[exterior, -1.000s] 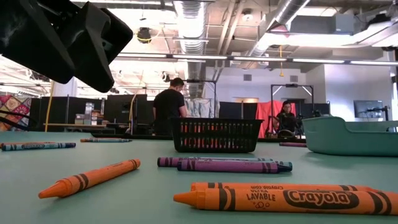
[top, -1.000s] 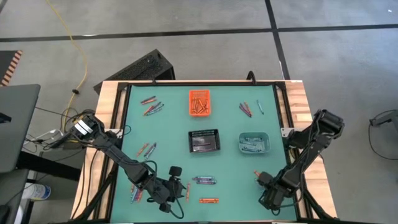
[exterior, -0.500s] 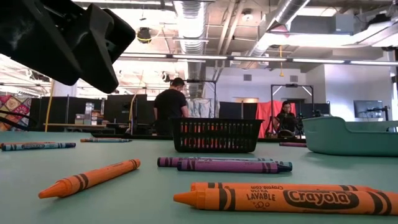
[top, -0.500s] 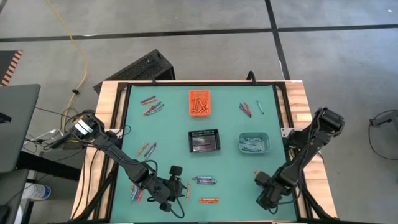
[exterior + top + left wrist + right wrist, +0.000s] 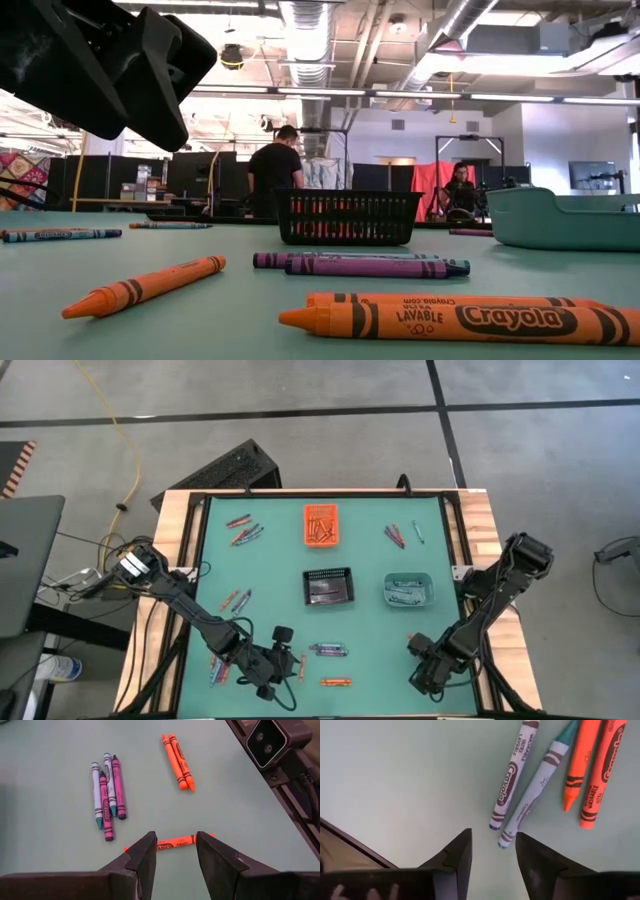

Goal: Sort crayons
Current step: Put the blue crayon into the green bin

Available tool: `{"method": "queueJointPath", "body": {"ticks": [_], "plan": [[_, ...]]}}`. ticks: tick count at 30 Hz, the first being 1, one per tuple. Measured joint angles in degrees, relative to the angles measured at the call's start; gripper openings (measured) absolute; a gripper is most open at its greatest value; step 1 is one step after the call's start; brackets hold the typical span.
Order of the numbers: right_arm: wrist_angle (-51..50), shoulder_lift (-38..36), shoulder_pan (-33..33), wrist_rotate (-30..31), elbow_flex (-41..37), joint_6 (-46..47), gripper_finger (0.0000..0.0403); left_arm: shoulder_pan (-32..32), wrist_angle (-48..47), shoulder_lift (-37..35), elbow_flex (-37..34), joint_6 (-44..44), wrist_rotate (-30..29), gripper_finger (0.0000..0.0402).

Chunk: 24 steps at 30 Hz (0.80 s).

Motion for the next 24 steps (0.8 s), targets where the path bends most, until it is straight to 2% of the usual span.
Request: {"method": "queueJointPath", "body": {"ticks": [11,24], "plan": [[0.11,0.00,0.75,1.12,0.00,0.22,0.0127,0.00,-0.17,0.00,0.00,-0.02,0.07,0.0130],[-0.04,-0.02,2.83,3.26,-0.02,3.04,0.0125,0.00,-0.15,0.00,-0.02,-0.02,0.15,0.0130]]}}
